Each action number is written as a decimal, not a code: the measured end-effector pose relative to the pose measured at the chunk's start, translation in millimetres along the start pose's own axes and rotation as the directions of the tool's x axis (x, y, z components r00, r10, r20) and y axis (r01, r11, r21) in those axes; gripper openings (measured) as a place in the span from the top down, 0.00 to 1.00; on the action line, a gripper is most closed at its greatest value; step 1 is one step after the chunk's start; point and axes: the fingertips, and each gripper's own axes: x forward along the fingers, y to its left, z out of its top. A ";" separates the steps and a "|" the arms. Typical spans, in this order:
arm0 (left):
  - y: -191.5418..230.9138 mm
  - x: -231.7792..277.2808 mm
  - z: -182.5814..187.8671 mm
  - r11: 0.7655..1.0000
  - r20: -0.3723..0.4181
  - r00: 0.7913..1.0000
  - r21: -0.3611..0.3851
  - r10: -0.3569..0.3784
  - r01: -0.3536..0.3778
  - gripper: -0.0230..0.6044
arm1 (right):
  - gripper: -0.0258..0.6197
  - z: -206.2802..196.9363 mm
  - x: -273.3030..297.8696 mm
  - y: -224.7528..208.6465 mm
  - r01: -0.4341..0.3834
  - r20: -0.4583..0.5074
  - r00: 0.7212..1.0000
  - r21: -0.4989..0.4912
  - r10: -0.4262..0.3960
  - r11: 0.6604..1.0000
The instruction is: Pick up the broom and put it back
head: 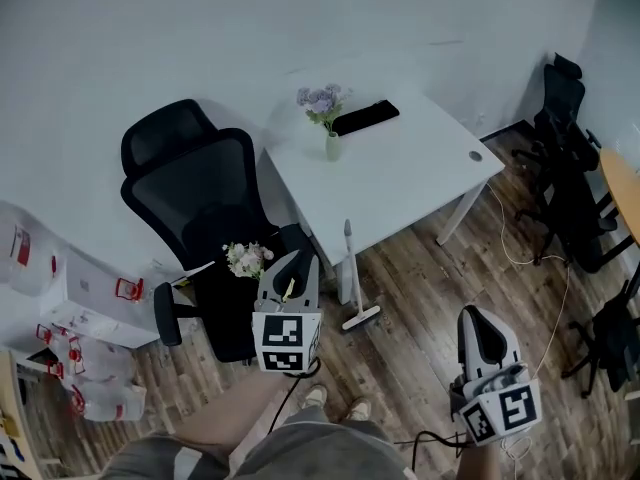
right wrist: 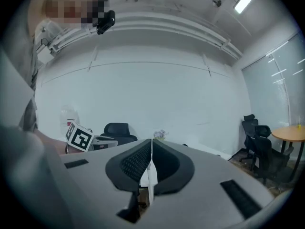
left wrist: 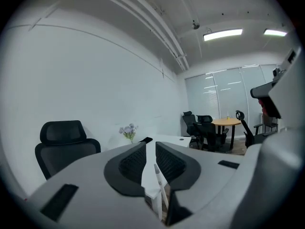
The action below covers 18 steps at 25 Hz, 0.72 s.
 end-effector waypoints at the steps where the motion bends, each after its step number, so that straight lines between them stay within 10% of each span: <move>1: 3.4 -6.7 3.6 1.000 0.008 1.000 -0.006 -0.002 0.002 0.85 | 0.91 5.7 -5.4 5.4 -0.006 0.007 1.000 -0.011 0.006 1.000; 18: -28.6 -95.4 27.6 0.981 0.082 0.983 0.120 -0.165 0.154 0.91 | 0.91 10.0 -40.4 56.8 -0.043 0.074 0.996 -0.019 0.044 0.999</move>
